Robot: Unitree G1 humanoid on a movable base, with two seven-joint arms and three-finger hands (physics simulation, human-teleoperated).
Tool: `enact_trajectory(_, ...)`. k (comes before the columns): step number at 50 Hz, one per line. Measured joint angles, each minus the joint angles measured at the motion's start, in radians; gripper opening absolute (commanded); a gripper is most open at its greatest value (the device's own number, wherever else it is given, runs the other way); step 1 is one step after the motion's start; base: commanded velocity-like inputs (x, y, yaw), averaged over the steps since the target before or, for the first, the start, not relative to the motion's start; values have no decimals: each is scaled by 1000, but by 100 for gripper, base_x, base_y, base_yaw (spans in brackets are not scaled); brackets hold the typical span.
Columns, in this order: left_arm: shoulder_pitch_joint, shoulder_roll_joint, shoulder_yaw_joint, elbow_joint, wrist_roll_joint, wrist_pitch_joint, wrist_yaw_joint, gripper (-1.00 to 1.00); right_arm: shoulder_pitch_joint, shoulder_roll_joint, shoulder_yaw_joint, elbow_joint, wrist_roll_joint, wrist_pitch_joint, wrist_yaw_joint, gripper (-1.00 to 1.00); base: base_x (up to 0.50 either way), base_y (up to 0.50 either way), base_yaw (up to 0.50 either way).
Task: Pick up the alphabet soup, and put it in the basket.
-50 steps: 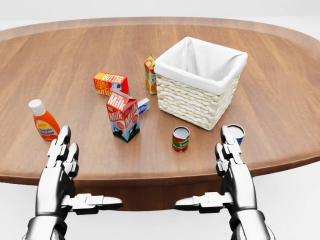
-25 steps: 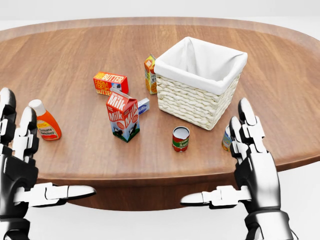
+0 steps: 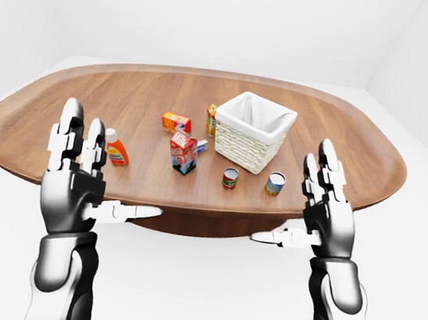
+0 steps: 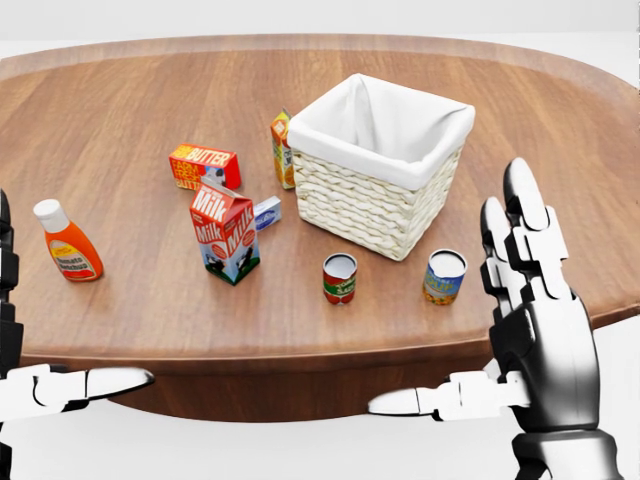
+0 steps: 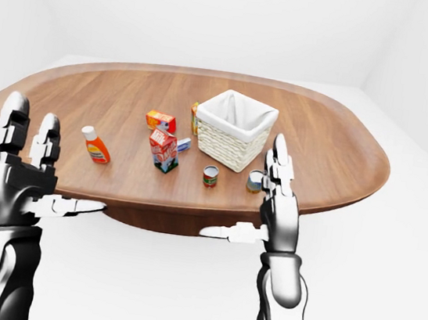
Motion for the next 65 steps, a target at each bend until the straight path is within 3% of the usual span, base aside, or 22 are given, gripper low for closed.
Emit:
enact_trajectory(26, 7, -3, 2, -30, -9, 0, -6, 100, 5, 0, 3, -33, -6, 0, 6, 100, 0, -50, 0)
enact_trajectory(44, 10, -5, 1, -35, -9, 0, -9, 100, 11, -1, 9, -32, -22, 0, 9, 100, 2, -1, 0)
enact_trajectory(65, 10, -5, 2, -37, -9, 0, -10, 100, 10, 0, 16, -27, -33, 0, 13, 100, 48, 0, 0)
